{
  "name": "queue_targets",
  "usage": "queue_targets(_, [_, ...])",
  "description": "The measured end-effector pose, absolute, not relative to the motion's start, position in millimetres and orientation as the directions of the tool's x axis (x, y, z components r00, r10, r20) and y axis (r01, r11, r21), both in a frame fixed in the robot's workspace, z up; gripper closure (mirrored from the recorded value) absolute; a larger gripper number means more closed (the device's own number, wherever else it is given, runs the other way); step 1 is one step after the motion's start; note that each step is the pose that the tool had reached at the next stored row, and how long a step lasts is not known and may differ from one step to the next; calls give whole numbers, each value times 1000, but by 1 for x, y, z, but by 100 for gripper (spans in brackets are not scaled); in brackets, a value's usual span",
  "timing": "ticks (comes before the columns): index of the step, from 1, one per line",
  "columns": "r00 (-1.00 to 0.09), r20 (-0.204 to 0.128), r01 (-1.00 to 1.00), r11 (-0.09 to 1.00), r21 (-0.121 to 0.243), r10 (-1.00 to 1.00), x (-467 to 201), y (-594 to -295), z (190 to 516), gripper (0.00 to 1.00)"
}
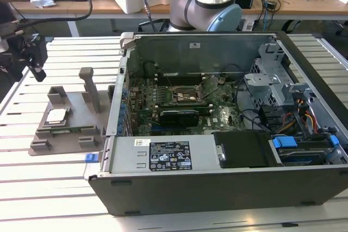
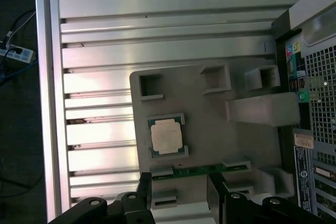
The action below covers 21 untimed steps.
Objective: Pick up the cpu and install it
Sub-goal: 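Pick up the cpu and move it towards the insertion slot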
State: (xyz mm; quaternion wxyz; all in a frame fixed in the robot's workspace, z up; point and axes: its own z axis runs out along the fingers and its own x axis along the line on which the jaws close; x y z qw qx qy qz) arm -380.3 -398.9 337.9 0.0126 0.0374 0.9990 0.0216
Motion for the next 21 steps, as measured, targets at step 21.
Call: queue_targets(21, [-997, -25, 71, 997, 24, 72, -379, -399, 307, 46])
